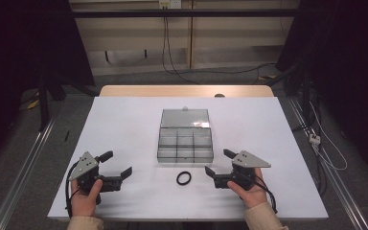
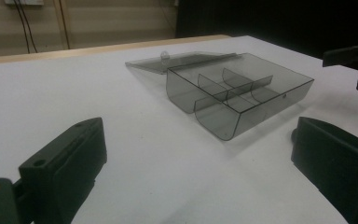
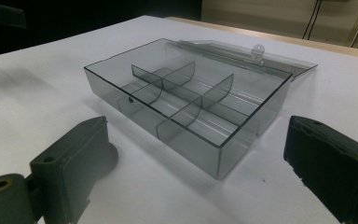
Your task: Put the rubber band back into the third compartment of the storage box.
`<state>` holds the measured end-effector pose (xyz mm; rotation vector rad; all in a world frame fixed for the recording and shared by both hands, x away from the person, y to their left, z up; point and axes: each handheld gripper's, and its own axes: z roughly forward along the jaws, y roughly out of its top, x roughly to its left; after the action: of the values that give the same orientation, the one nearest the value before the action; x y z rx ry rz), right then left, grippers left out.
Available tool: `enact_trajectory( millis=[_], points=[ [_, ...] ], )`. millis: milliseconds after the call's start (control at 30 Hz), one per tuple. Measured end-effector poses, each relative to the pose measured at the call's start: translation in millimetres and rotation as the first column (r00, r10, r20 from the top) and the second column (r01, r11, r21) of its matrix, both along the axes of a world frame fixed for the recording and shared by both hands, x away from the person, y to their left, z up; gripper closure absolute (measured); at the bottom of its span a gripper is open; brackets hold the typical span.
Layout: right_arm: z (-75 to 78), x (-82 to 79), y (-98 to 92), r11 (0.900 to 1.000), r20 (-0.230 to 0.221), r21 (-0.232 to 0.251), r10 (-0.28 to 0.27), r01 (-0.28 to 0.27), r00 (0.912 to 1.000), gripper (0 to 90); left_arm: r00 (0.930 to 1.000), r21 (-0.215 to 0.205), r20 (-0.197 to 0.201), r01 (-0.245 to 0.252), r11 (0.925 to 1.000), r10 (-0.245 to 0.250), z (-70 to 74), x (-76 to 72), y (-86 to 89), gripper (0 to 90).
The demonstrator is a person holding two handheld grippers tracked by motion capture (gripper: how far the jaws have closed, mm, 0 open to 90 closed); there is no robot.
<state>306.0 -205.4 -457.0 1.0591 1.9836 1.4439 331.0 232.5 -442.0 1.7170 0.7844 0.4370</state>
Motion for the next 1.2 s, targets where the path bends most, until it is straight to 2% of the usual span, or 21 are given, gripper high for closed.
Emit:
enact_trajectory(
  millis=[267,567,733,833,933,1000,1133,1200],
  points=[
    [0.1,4.0,11.6,0.998,-0.011,-0.046,0.032,-0.033,0.9994,10.1,1.0000,-0.002,-0.002,0.002,1.0000,-0.002,-0.2,0.2,0.1,3.1],
    [0.1,8.9,27.7,0.996,-0.072,-0.053,0.065,-0.069,0.9953,17.2,1.0000,-0.001,0.001,-0.002,1.0000,0.002,0.2,-0.2,0.1,3.1],
    [0.3,9.9,33.3,0.995,-0.071,-0.075,0.065,-0.070,0.9954,20.5,1.0000,-0.005,0.001,-0.004,1.0000,0.004,0.0,-0.1,0.5,3.1],
    [1.7,9.2,34.7,0.996,-0.069,-0.070,0.057,-0.062,0.9960,25.5,1.0000,-0.007,0.002,-0.003,1.0000,0.003,0.2,-0.1,1.0,3.1],
    [3.9,8.0,34.2,0.996,-0.081,-0.050,0.065,-0.069,0.9946,25.8,1.0000,-0.008,0.001,-0.005,1.0000,0.005,0.2,-0.1,1.6,3.1],
    [7.4,6.8,33.8,0.997,-0.064,-0.048,0.059,-0.062,0.9962,25.1,1.0000,-0.008,0.001,-0.005,1.0000,0.005,0.1,0.1,1.7,3.1],
    [14.9,3.1,39.4,0.994,-0.070,-0.021,0.107,-0.109,0.9918,28.6,1.0000,-0.007,0.001,-0.002,1.0000,0.002,0.2,0.1,1.3,3.1],
    [14.1,1.5,48.9,0.988,-0.091,-0.036,0.149,-0.153,0.9847,38.9,1.0000,-0.005,0.000,-0.002,1.0000,0.002,0.0,0.0,0.6,3.1]
  ],
)
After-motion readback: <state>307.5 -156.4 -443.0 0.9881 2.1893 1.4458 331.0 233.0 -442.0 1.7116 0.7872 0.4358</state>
